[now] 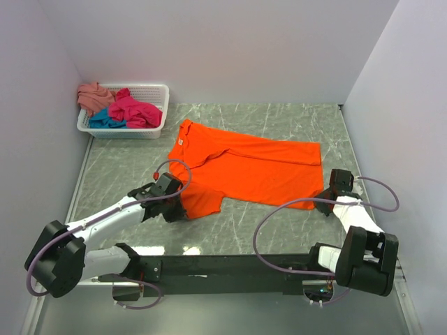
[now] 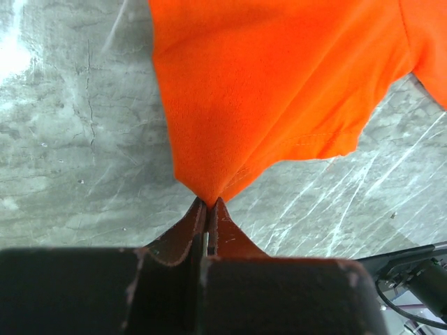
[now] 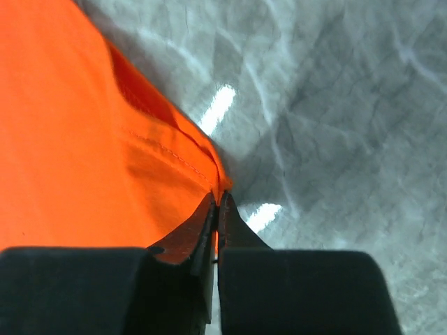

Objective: Fold and stack the t-shirts
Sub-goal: Fold the tshirt

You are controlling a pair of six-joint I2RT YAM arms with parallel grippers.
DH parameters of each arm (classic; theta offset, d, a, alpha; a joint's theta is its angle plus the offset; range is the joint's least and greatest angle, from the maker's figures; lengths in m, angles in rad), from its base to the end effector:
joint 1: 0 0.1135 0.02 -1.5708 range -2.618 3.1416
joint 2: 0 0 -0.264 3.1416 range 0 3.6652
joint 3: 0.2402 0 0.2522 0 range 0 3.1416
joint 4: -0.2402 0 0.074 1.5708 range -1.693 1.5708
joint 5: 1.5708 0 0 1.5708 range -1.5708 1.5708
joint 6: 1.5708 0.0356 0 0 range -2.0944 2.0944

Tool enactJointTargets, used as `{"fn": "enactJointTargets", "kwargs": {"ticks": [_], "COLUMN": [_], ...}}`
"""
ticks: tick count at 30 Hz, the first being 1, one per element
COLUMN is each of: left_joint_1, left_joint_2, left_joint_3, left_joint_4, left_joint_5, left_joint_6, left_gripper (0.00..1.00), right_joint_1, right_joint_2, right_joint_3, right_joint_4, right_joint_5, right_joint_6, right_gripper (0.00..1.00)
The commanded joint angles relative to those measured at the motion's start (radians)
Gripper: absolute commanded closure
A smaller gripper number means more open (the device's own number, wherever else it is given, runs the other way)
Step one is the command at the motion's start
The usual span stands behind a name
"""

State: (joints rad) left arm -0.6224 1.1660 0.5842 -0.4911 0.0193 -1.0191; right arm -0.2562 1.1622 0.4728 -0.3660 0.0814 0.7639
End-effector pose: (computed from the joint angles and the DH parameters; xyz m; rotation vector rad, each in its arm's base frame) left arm 0.1670 -0.1207 0.1754 -0.5386 2.7142 -0.5329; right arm 0.1891 -0.0525 0.1510 1.3047 2.2745 0.0702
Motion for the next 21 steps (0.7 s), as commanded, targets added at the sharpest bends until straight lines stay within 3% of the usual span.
{"fn": "enactJointTargets", "kwargs": {"ticks": [1, 6, 9, 21], "left_joint_1": [0.001, 0.001, 0.001, 0.085], "left_joint_2": [-0.023, -0.037, -0.066, 0.089], "left_joint_3": [0.031, 0.098, 0.103, 0.287], "left_joint_4": [-0.026, -0.158, -0.185, -0.081], "left_joint_5": [-0.016, -0.068, -0.073, -0.009], "left_joint_6": [-0.018, -0.030, -0.030, 0.082], "left_gripper": [0.99, 0.99, 0.99, 0.99], "right_joint_1": [-0.002, -0.003, -0.003, -0.005], "right_joint_2": [-0.024, -0.253, -0.347, -0.227], "right_joint_3": [-0.017, 0.006, 0.045, 0.142], "right_joint_4": [-0.080, -0.324, -0.385, -0.392], "right_joint_5": [-0.025, -0.066, -0.055, -0.078], "right_joint_6": [-0.017, 0.027, 0.070, -0.011], "right_gripper": [1.00, 1.00, 1.00, 1.00]}}
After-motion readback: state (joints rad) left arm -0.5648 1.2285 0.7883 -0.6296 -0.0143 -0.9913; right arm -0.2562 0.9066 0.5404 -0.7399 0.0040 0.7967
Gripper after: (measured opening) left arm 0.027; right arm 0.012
